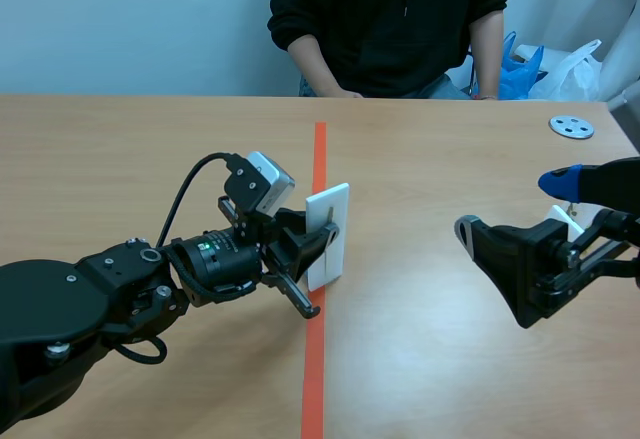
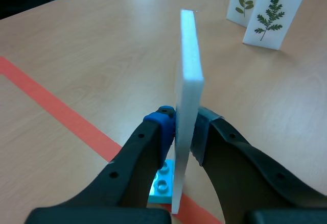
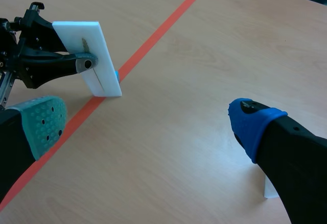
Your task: Sort the leaf by its shape. The table is split by an orange tape line. A compound leaf with several leaflets goes to the left side, a simple leaf with one blade goes to the right side. Return to the home posture when a red brick is placed on the table.
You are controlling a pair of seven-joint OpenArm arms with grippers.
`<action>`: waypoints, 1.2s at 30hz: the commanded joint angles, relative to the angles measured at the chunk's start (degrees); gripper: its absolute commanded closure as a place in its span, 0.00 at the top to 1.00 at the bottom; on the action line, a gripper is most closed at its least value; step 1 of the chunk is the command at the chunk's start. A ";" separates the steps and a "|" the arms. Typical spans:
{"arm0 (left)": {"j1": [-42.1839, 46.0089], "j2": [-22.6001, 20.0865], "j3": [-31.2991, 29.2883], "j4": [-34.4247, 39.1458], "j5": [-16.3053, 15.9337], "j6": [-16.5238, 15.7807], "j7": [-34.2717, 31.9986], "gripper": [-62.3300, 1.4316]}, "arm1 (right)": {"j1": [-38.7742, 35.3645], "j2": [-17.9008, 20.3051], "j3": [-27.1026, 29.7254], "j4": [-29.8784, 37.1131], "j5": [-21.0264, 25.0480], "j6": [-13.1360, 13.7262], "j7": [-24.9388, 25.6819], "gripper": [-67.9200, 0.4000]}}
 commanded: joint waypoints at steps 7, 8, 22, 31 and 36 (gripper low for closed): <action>-0.48 -0.87 -0.37 5.20 -2.97 -0.57 -0.42 0.10 | 0.48 0.59 0.55 0.39 0.70 0.00 0.66 1.00; -0.46 -1.55 -0.55 6.82 -4.00 -0.63 0.24 0.10 | 0.48 0.59 0.55 0.39 0.70 0.00 0.66 1.00; 2.01 -5.68 -19.85 16.15 -13.53 3.67 14.14 0.10 | 0.48 0.57 3.72 0.39 1.84 0.00 0.66 1.00; 5.60 -8.92 -29.16 15.10 -16.52 12.85 15.32 0.10 | 0.48 0.44 5.40 0.39 2.21 0.00 0.63 1.00; 5.55 -9.79 -32.15 10.51 -19.08 15.10 13.97 0.10 | 0.46 0.42 5.49 0.39 2.23 0.00 0.61 1.00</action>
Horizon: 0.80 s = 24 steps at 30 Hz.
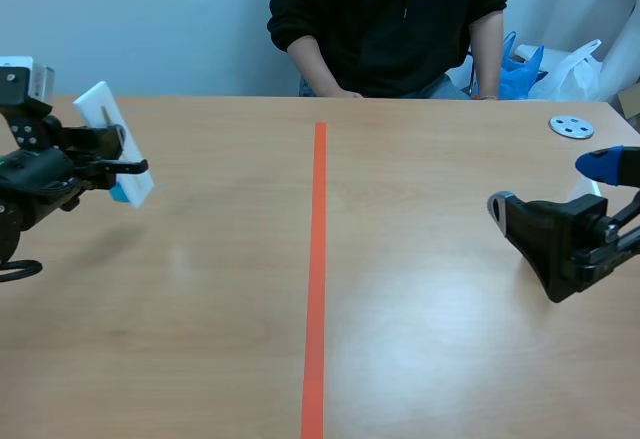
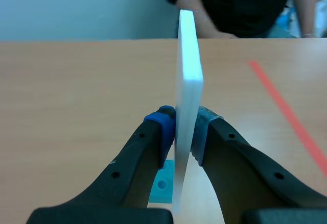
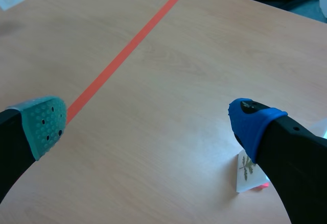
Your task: Sort the leaf by its shape. The table is split by an orange tape line. A compound leaf with several leaflets goes to the left side, a simple leaf with one blade goes to the right side. Return to the home posture when a red brick is placed on the table.
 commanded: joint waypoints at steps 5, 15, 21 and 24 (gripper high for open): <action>-1.22 -0.20 -1.70 -5.27 -0.42 0.85 -5.81 0.10 | 0.35 0.42 0.70 0.39 0.68 0.00 0.68 1.00; -1.55 -0.15 -1.70 -11.93 -0.61 0.85 -13.51 0.10 | 0.35 0.42 0.70 0.39 0.68 0.00 0.66 1.00; -1.70 -0.15 -1.68 -14.08 -0.66 0.83 -13.57 0.10 | 0.35 0.42 0.70 0.39 0.72 0.02 0.68 1.00; -1.70 -0.17 -1.68 -14.93 -0.63 0.83 -13.55 0.10 | 0.35 0.42 0.70 0.39 0.96 0.02 0.66 1.00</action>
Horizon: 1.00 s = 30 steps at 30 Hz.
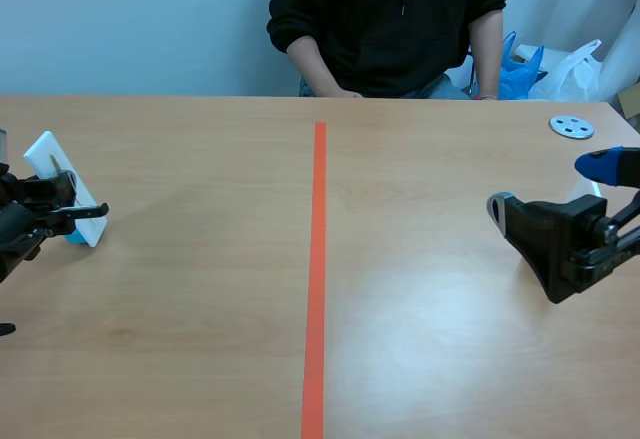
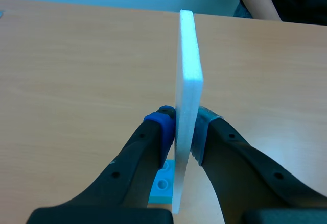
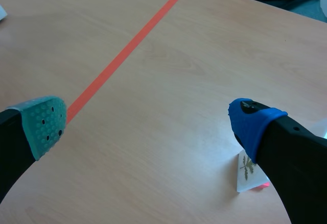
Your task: Sort the leaf by its shape. The table is split by an orange tape line. A compound leaf with several leaflets goes to the left side, a simple leaf with one blade goes to the right side. Return to the home posture when a red brick is placed on the table.
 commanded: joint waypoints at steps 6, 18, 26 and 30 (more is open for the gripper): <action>-1.44 -0.35 -0.04 0.28 -0.44 -0.31 -0.98 0.11 | 0.35 0.44 0.70 0.39 1.05 0.02 0.79 1.00; -1.44 -0.52 -0.04 0.31 -0.44 -0.33 -1.03 0.40 | 0.35 0.44 0.70 0.39 1.92 0.02 0.57 1.00; -1.40 -2.03 -0.07 2.80 -0.66 -0.98 -2.51 0.69 | 0.35 0.46 0.70 0.39 1.92 0.02 0.59 1.00; -1.38 -3.17 -0.07 7.30 -0.66 -0.98 -2.49 0.84 | 0.35 0.46 0.70 0.39 1.90 0.02 0.55 1.00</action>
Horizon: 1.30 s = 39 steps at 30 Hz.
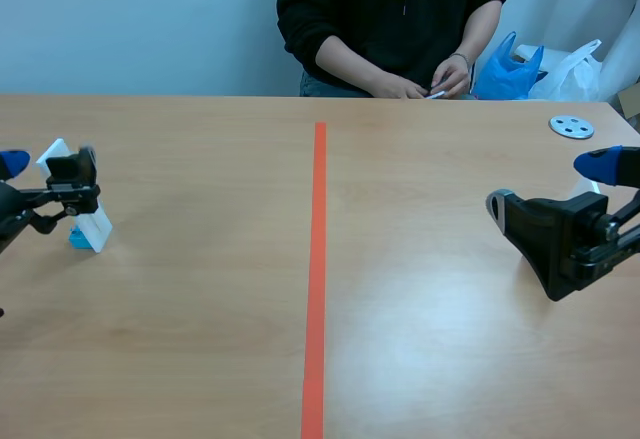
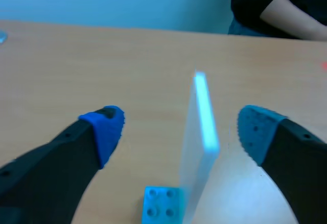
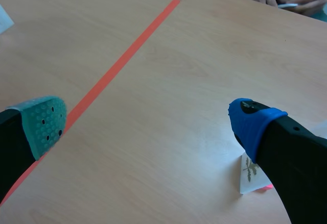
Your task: Sort the leaf by its shape. The table is split by an orange tape line. A compound leaf with several leaflets goes to the left side, a simple leaf with one blade goes to the right side. Return to the home posture when a red brick is placed on the table.
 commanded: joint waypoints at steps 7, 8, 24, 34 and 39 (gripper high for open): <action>1.53 -4.02 -0.17 14.60 -0.37 -0.55 0.76 1.00 | 0.35 0.46 0.70 0.39 0.83 0.02 0.44 1.00; 2.45 -4.44 -0.17 16.63 -0.35 -1.09 0.79 1.00 | 0.37 0.46 0.72 0.39 0.85 0.00 0.48 1.00; 29.73 -9.49 -1.55 52.85 1.42 -3.26 19.50 1.00 | 0.33 0.48 5.55 0.57 2.64 1.33 -2.38 1.00; 44.76 -8.68 -5.77 65.75 1.46 -2.86 24.57 1.00 | -1.44 0.46 5.55 1.73 5.20 1.73 -2.34 1.00; 47.76 -7.17 -5.90 66.53 1.64 -2.86 24.61 1.00 | -1.44 0.46 5.55 1.73 5.20 1.73 -2.34 1.00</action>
